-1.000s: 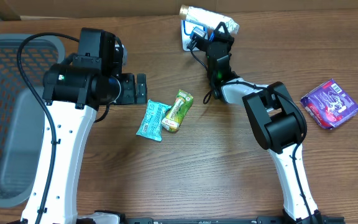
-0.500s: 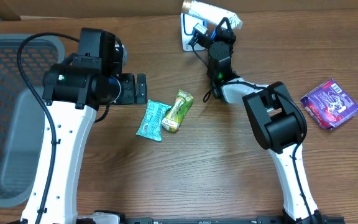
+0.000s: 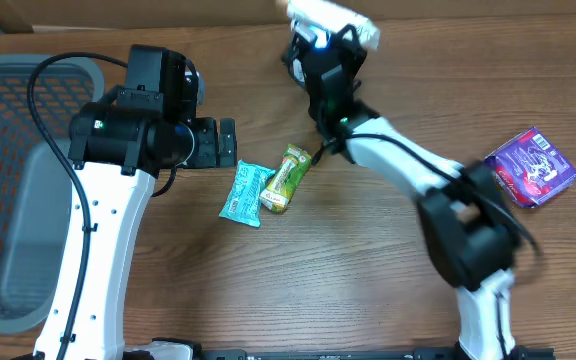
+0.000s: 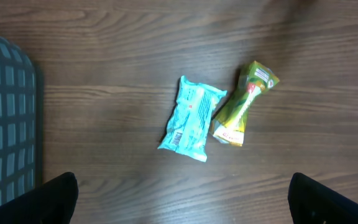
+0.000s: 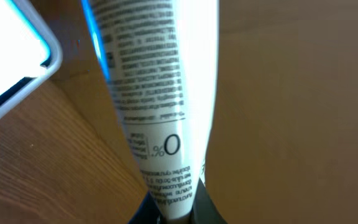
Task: Scan the item barcode
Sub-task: 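Carry the white tube to the table right edge and release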
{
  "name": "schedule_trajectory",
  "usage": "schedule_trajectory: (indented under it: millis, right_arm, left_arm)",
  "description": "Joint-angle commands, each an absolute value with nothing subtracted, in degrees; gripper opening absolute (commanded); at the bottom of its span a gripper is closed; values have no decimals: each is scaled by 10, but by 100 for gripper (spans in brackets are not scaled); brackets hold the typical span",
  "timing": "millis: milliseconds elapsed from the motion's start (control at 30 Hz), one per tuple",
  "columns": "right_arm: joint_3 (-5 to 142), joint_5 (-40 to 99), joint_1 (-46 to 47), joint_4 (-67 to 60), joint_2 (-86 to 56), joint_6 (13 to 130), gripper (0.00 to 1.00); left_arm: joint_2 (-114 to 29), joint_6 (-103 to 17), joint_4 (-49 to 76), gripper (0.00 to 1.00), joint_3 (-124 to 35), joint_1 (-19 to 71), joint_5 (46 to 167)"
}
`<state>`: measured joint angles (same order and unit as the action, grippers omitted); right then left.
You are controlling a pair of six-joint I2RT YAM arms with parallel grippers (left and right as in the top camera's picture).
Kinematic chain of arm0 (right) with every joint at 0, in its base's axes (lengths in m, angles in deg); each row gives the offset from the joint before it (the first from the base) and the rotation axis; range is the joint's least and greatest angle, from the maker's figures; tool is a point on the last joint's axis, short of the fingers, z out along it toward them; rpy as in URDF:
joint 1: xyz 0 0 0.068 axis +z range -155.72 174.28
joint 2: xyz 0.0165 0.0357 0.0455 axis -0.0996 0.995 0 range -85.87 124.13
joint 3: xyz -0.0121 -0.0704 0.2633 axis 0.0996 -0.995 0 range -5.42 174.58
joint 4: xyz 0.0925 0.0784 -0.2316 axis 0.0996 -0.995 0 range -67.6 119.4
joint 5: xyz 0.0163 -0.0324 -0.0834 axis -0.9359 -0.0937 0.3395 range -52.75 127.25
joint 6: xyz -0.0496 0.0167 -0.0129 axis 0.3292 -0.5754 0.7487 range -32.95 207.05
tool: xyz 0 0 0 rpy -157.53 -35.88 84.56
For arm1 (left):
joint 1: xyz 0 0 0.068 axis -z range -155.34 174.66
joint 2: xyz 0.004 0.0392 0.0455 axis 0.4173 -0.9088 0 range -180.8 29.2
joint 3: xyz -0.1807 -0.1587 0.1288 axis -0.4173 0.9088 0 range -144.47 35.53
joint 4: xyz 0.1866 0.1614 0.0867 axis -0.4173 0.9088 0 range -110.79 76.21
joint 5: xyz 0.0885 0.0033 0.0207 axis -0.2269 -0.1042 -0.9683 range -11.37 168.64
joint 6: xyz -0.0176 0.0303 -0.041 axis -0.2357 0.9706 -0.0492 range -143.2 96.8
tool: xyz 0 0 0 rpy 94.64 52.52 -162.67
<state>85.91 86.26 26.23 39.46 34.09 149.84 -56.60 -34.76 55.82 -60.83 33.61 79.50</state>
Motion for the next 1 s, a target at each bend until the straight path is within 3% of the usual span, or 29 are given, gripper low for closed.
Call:
schedule_trajectory:
  millis: [0,200,367,500,667,967]
  right_arm:
    - [880,879,268,290,195,1287,4]
    - [880,678,217,12,87,916,4]
    - [877,476,112,-142,81,670,4]
    - [854,434,31,-219,96,499,4]
    - [805,436,-33,-219,127,372,4]
    - [712,480,-77,-54,209,267,4]
  left_arm:
    - [-570,-339,556,99,-610,337,797]
    - [-570,-339,556,100,-610,337,797]
    - [-570,-339,556,100,-610,337,797]
    - [-570,-339,556,99,-610,337,797]
    - [-570,-339,556,100,-610,337,797]
    - [-570,-339,556,100,-610,337,797]
